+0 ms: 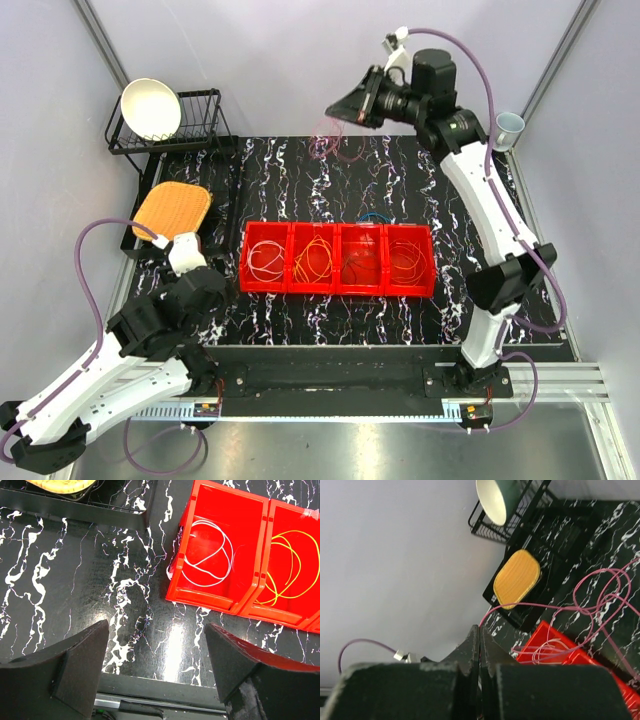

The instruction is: Untangle the cables

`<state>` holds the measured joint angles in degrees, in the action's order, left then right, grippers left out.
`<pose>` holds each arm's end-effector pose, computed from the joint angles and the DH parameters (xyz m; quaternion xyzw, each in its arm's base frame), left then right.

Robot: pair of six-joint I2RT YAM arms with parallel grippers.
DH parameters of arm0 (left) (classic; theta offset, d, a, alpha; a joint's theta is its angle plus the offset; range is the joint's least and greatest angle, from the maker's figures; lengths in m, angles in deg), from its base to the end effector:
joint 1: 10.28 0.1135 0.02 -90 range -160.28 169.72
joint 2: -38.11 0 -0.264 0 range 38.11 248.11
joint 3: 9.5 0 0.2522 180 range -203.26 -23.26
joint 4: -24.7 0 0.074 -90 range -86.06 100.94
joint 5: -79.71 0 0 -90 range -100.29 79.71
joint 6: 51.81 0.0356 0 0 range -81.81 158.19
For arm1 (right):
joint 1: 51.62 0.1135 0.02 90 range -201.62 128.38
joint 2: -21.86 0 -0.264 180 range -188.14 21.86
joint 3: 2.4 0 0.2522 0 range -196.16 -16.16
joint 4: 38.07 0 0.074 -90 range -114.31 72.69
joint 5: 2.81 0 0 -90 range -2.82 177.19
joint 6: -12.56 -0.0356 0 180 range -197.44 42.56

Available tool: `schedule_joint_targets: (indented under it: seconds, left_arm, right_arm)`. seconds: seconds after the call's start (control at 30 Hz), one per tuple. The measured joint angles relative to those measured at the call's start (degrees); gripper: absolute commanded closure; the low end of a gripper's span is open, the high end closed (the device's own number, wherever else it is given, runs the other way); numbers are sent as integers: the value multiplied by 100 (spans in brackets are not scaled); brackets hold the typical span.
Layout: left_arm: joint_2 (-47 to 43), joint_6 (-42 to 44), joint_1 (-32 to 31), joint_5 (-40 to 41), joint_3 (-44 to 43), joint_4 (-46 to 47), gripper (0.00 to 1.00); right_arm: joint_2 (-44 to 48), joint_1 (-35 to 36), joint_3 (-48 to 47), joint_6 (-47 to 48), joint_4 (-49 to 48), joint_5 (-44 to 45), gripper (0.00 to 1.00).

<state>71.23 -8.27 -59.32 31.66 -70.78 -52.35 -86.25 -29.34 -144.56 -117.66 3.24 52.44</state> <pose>0.0752 -0.0503 0.3011 -0.1060 0.8769 -0.0173 0.4685 0.3749 0.1755 0.4926 -0.0833 0.7382 0.5188 0.4230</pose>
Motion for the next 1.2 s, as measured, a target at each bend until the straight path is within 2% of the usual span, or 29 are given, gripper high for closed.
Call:
schedule_joint_targets:
  seconds: [0.23,0.47,0.9,1.2]
  left_arm:
    - [0,-2,0,-9,0,0,20]
    - [-2,-2,0,-20,0,0,20]
    - [-9,-2,4,-39,0,0,20]
    - [-52,-2,33,-94,0,0,20]
  right_arm:
    - [678,538,1001,160,57,52,100]
    - [815,929,1716,50,-175,116,100]
    - [660,1926,2173,-343,-627,271,100]
    - [227,2234,2417,-678,-973,306,100]
